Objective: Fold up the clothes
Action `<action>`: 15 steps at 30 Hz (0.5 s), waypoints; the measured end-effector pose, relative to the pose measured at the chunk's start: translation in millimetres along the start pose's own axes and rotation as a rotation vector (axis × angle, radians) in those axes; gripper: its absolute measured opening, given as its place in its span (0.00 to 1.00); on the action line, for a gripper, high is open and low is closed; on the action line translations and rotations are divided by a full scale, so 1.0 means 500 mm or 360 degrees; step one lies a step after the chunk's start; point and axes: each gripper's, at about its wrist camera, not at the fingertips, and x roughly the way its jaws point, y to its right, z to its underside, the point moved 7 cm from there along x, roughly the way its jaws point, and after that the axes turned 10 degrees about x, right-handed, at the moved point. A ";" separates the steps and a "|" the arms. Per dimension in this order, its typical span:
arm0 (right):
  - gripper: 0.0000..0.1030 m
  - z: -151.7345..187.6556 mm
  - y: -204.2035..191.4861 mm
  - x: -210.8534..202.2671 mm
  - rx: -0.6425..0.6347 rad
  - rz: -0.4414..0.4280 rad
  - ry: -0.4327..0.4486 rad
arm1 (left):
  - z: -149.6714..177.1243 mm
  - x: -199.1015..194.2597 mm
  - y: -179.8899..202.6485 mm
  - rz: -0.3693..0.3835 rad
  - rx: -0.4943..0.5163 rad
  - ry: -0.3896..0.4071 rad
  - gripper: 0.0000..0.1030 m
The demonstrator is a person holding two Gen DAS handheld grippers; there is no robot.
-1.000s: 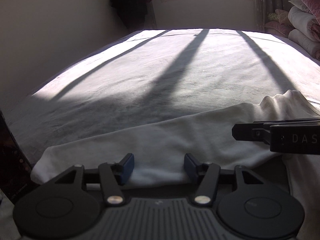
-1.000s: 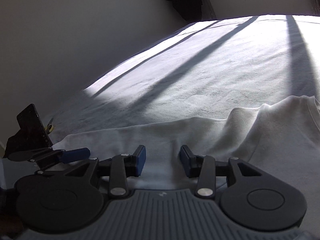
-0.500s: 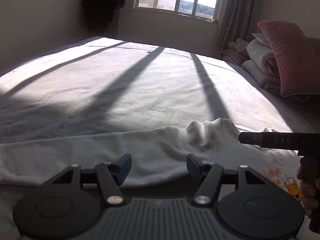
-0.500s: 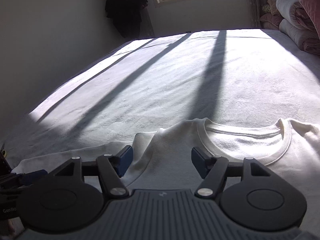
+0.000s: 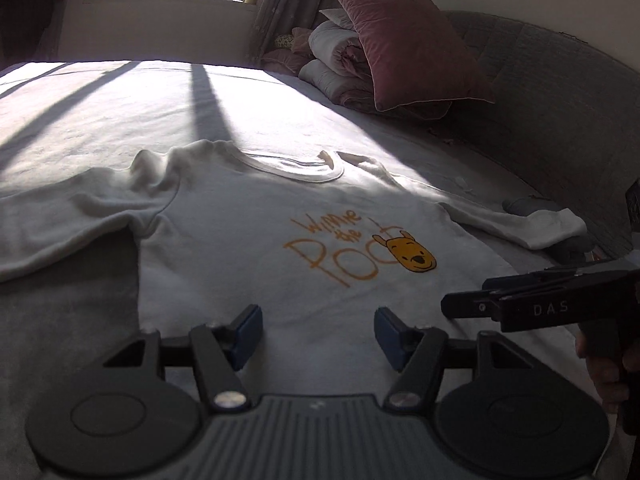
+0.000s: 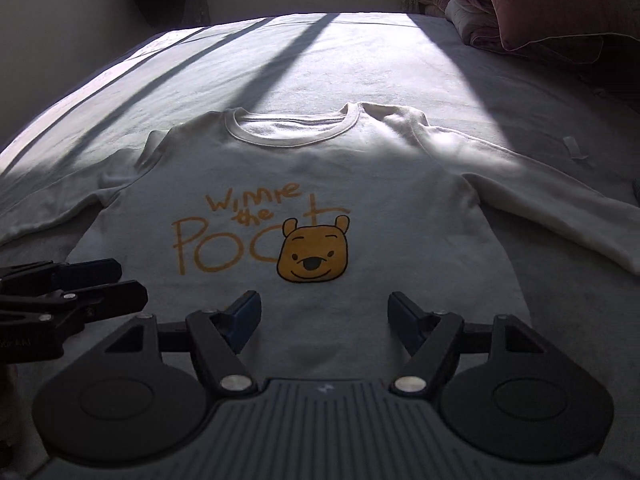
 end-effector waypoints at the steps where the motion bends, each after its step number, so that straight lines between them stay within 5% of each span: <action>1: 0.79 0.018 0.011 -0.012 0.0022 0.0012 0.0000 | 0.011 0.001 0.010 0.0009 0.0035 -0.0014 0.63; 5: 0.95 0.086 0.036 -0.055 -0.0065 0.0081 0.0070 | 0.045 -0.034 0.039 0.0008 0.0076 -0.0059 0.71; 15: 1.00 0.171 0.069 -0.120 -0.0109 0.0063 0.0190 | 0.140 -0.141 0.130 -0.0104 0.0299 -0.0152 0.78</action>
